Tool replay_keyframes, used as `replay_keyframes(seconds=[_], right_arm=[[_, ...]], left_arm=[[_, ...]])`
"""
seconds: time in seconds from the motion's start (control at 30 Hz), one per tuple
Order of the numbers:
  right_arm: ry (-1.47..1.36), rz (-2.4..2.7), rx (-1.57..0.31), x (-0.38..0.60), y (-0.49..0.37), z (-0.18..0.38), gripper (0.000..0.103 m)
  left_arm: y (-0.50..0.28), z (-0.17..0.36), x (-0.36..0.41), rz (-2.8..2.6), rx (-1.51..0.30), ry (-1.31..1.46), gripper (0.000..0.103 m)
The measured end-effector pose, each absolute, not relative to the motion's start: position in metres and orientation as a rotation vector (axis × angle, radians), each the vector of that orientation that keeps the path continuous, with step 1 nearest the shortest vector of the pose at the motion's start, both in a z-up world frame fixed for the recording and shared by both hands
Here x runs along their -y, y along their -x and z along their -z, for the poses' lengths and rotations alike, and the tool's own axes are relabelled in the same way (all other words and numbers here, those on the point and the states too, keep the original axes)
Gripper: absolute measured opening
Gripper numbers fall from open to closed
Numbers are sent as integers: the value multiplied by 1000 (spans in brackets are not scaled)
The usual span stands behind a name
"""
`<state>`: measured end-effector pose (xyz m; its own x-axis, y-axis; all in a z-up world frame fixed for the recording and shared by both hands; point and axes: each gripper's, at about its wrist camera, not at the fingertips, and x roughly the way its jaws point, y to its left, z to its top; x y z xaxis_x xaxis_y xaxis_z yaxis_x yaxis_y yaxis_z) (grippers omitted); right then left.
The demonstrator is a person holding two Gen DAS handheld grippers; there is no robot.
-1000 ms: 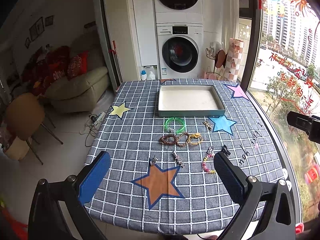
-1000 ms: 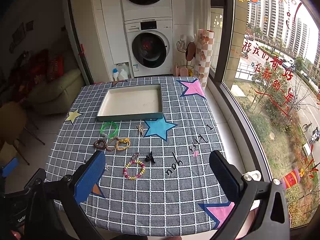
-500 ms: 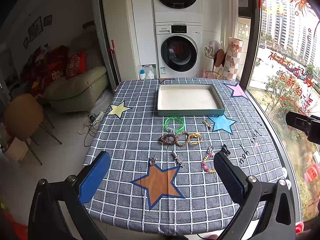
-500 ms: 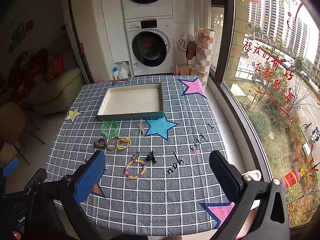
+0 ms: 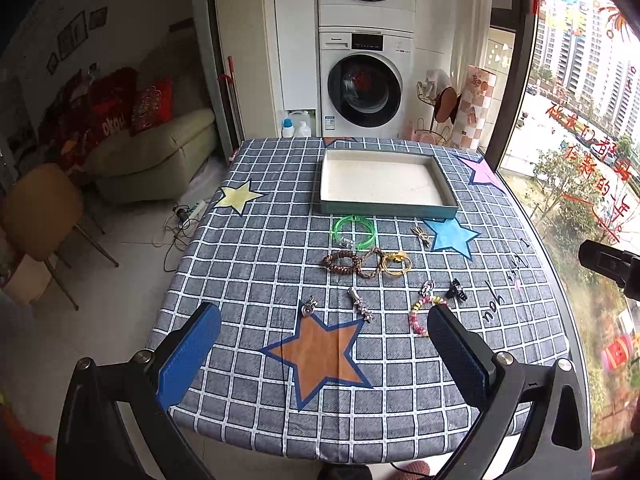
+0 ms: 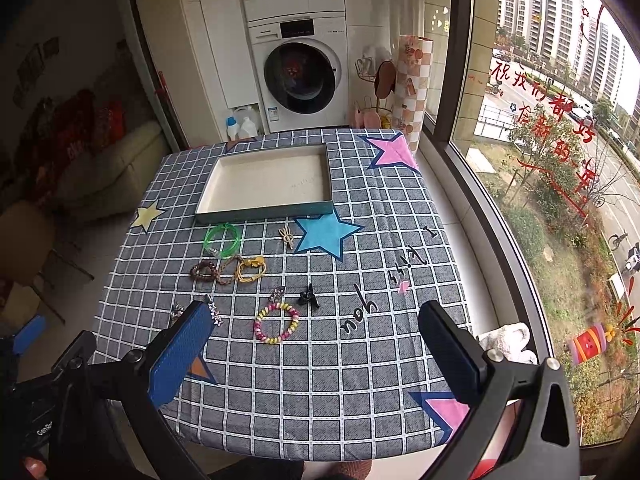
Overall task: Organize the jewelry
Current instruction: 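Grasp the silver heart pendant with the left tool while the right tool grasps the pink-yellow beaded bracelet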
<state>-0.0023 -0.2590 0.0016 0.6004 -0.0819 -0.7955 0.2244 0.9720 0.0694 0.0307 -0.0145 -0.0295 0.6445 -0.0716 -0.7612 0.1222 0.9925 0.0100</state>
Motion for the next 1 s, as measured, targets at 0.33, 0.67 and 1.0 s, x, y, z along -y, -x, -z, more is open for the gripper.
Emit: replay_keyframes(seconds=[0.33,0.67,1.0], right_arm=[[-235,206,-1087,261,-15,42,103],[-310,240,-1278,260,-42,116,103],[-388,269,-1363,261,-79,190,103]], left_arm=[[-68,79,-12,111,-1047,-30,103],[-121,164,-28,91,-1232,-53,103],[-163,222,-14,131,-1257,-121,101]])
